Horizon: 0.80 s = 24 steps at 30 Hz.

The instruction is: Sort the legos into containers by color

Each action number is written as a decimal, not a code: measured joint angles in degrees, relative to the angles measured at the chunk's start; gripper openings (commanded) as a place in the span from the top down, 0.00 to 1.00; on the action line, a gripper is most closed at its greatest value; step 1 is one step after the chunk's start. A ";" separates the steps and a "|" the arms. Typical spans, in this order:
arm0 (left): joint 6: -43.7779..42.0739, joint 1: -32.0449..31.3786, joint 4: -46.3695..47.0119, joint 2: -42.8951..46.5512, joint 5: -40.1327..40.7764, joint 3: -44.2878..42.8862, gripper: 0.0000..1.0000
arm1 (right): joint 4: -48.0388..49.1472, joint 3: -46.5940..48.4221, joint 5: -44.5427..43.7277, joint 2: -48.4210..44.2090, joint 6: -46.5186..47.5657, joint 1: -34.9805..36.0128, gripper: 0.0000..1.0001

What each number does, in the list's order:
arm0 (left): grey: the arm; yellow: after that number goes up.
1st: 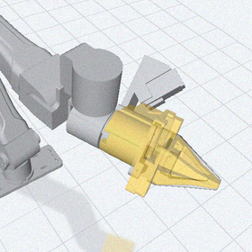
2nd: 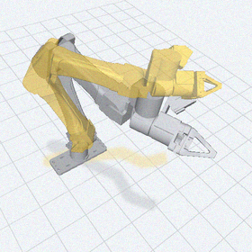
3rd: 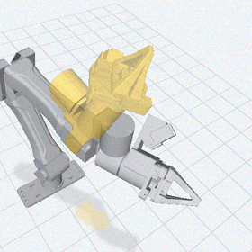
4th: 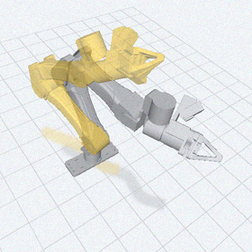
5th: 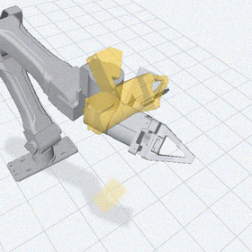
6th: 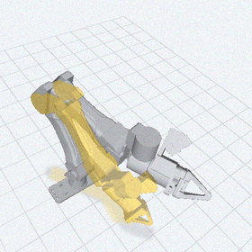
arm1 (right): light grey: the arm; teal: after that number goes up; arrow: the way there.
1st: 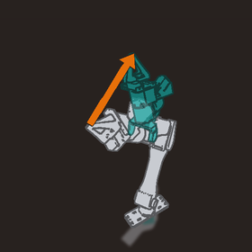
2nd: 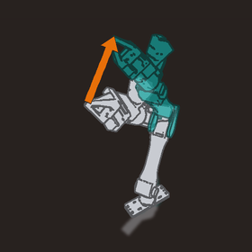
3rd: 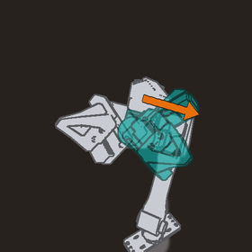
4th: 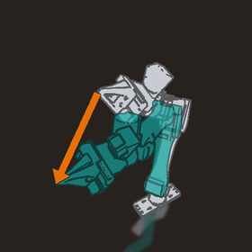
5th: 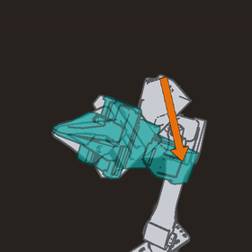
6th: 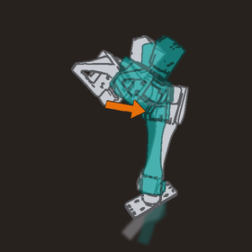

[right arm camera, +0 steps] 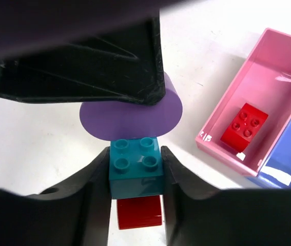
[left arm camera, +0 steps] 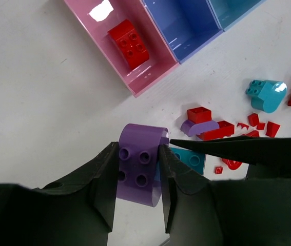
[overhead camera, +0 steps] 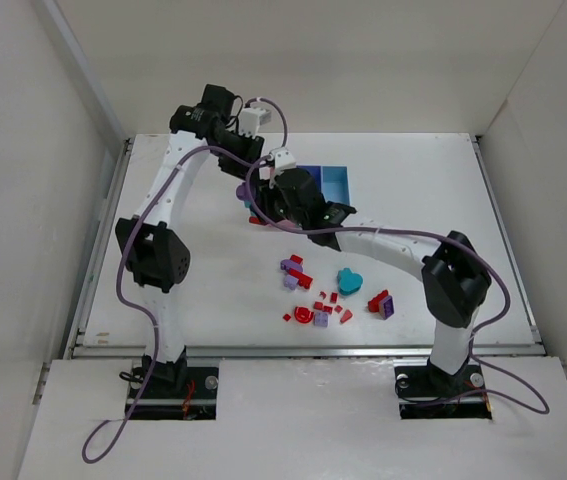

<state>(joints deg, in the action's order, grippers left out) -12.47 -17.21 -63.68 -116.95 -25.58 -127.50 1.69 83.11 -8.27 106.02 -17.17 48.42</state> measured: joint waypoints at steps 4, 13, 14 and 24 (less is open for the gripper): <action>-0.70 0.57 0.44 0.00 -1.36 0.57 1.00 | 0.39 -0.04 1.01 0.24 -0.37 -0.46 1.00; -0.39 0.63 -1.49 -2.27 -2.51 -1.18 1.00 | 4.85 -6.58 3.50 -2.16 -0.09 -1.14 1.00; -0.02 0.63 -2.10 -2.95 -3.21 -1.95 1.00 | 5.27 -7.89 3.85 -2.99 -0.04 -1.31 1.00; 0.09 2.69 1.01 -4.42 -1.81 -7.45 1.00 | 2.58 -21.05 4.20 -13.99 0.39 -1.95 1.00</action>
<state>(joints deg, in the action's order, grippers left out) -12.38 -14.52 -62.67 -121.36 -27.40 -134.96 4.27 62.06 -4.08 92.03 -16.78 46.48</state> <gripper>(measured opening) 0.287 0.434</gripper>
